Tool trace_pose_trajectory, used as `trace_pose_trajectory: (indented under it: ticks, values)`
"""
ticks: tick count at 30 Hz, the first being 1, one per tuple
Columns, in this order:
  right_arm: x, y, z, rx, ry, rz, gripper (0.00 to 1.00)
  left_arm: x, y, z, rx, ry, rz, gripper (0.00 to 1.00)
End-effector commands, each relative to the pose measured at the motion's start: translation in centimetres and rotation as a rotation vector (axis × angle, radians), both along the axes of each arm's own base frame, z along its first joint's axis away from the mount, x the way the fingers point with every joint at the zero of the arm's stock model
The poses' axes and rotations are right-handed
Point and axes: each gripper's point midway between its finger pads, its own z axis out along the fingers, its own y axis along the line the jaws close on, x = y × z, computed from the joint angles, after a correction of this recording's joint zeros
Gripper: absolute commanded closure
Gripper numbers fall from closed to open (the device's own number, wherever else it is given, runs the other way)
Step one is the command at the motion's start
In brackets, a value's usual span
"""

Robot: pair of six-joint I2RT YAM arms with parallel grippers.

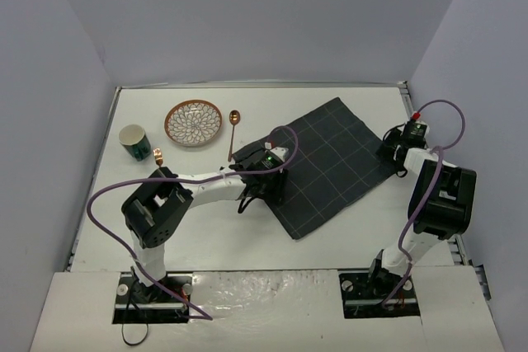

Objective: Set the dinner table for one person

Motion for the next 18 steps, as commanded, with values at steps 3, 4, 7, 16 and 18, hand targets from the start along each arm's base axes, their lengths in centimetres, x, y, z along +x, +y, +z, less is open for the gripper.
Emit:
trace_pose_trajectory:
  ticks: [3,4,7,16,18]
  values:
    - [-0.2,-1.5,-1.6,-0.003,0.007,-0.07,0.55,-1.4,0.4,-1.4,0.025,0.047,0.008,0.68]
    - [-0.4,-1.7,-2.0,-0.004,0.017,-0.078,0.55,-1.5,0.5,-1.5,0.028,0.05,0.01,0.68]
    - [-0.8,-2.4,-2.4,-0.006,0.03,-0.098,0.55,-1.7,1.0,-1.6,0.041,0.055,0.023,0.7]
    - [-1.1,-3.1,-1.8,-0.023,0.039,-0.122,0.56,-2.4,2.6,-1.8,0.08,0.064,0.052,0.71]
    - [-1.0,-3.1,-1.3,-0.023,0.03,-0.122,0.55,-2.3,2.6,-1.5,0.076,0.061,0.054,0.71]
